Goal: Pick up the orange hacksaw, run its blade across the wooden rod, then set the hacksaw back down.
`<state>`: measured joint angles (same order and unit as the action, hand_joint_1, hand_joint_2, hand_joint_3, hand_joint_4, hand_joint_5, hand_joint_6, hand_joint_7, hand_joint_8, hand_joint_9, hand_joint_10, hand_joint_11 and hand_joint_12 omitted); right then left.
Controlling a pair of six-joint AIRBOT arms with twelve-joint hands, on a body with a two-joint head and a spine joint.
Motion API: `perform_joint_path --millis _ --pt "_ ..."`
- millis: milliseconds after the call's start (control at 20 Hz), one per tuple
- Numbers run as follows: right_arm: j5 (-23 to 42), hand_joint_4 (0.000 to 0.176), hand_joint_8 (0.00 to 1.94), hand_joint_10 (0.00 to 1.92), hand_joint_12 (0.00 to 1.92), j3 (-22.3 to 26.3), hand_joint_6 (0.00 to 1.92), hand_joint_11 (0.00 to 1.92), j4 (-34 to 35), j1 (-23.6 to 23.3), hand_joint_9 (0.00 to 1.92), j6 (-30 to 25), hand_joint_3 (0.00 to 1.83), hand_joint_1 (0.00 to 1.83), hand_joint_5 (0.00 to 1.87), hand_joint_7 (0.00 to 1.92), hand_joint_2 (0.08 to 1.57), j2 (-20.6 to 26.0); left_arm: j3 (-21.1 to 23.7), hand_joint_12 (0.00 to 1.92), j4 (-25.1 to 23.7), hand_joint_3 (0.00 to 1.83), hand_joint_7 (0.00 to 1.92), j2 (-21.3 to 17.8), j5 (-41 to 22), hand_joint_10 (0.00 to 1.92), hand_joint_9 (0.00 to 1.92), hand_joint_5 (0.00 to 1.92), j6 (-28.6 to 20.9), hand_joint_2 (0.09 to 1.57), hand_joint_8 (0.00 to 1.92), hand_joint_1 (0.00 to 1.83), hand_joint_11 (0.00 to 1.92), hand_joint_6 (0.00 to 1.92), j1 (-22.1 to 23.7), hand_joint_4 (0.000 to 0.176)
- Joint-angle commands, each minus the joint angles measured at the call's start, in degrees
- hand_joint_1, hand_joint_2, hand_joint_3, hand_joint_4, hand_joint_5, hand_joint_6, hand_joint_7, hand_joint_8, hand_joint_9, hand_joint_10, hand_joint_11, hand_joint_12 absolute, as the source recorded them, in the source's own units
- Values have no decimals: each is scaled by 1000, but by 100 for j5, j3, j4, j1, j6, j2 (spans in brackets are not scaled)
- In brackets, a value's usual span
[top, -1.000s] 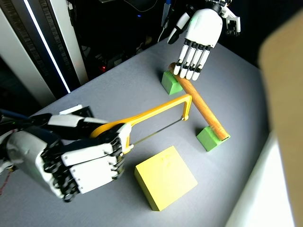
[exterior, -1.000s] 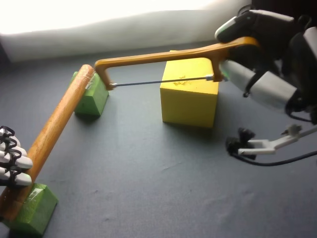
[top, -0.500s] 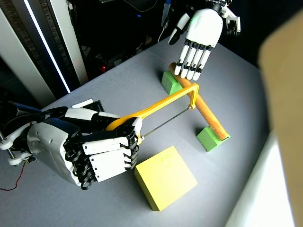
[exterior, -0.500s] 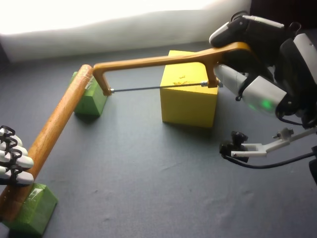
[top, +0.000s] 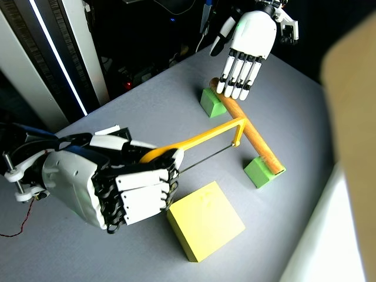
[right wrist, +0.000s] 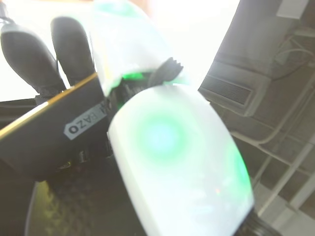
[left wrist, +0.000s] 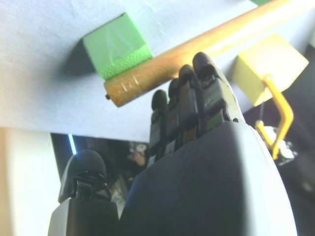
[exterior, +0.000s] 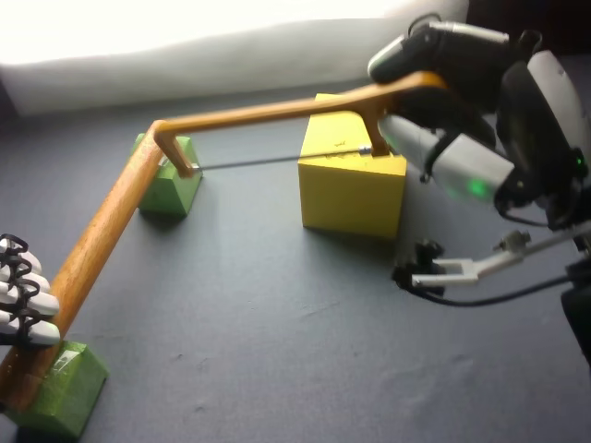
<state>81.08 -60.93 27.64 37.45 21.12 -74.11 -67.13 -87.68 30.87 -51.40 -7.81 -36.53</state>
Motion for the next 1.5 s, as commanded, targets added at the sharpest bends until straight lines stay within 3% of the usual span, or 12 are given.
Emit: perform_joint_path --millis 0,150,350,750,1000,1050,1100,1150,1200,1300,1350,1450 --pt "836 0 1215 1342 1347 5 1062 973 -185 -152 931 -32 1 1368 754 844 1168 17 -29 392 312 1 139 -3 -134 2 130 166 0 1232 1 34 0 2 76 0" --pt "915 0 1252 1368 1364 25 1086 943 41 -364 911 111 1 1364 740 823 1177 -15 -31 295 312 0 127 0 -131 2 119 141 0 1230 2 19 0 5 84 0" --pt "806 0 1249 1362 1365 97 1119 940 200 -437 911 230 1 1363 716 825 1181 -154 -34 374 312 0 146 4 -126 5 144 161 0 1231 3 12 0 4 85 0" --pt "873 0 1279 1362 1363 640 1101 932 954 -509 903 820 1 1362 728 814 1182 -611 -31 312 312 0 146 7 -126 3 129 148 0 1228 3 44 0 3 93 0" --pt "1080 0 1146 1247 1354 836 948 957 1329 -664 1023 1230 0 1381 822 915 1133 -839 -38 319 312 1 147 8 -125 1 123 146 0 1231 2 7 0 1 94 0" --pt "1144 0 1264 1341 1351 892 1041 943 1413 -680 926 1309 9 1366 762 831 1166 -889 -45 317 312 2 150 12 -125 2 125 145 0 1232 3 4 0 2 94 0" --pt "1251 0 1238 1317 1374 945 995 939 1500 -702 968 1418 0 1373 789 862 1156 -932 -49 307 312 1 148 12 -125 2 127 142 0 1232 2 23 0 0 87 0" --pt "1403 0 1304 1377 1380 1007 1092 932 1595 -715 902 1545 7 1362 725 804 1183 -978 -49 304 312 1 145 12 -125 1 125 141 0 1232 0 25 0 0 83 0" --pt "1451 0 1214 1304 1375 1041 1002 952 1621 -714 982 1552 0 1374 786 872 1155 -996 -46 279 312 2 136 12 -125 0 122 133 0 1237 1 4 0 0 88 0" --pt "1392 0 1281 1368 1361 1135 1116 935 1629 -681 901 1520 1 1362 713 815 1185 -1008 -46 329 312 0 148 18 -111 2 125 149 -2 1231 3 37 0 3 94 0" --pt "1301 0 1193 1287 1358 1171 1024 949 1631 -670 988 1501 0 1375 773 884 1154 -1006 -46 337 312 0 151 21 -111 3 129 148 -2 1231 3 30 0 2 102 0" --pt "1131 0 1292 1380 1362 1177 1057 940 1631 -671 895 1479 0 1363 749 813 1182 -1007 -46 342 312 0 161 24 -111 3 139 161 -2 1226 2 40 0 3 105 0"
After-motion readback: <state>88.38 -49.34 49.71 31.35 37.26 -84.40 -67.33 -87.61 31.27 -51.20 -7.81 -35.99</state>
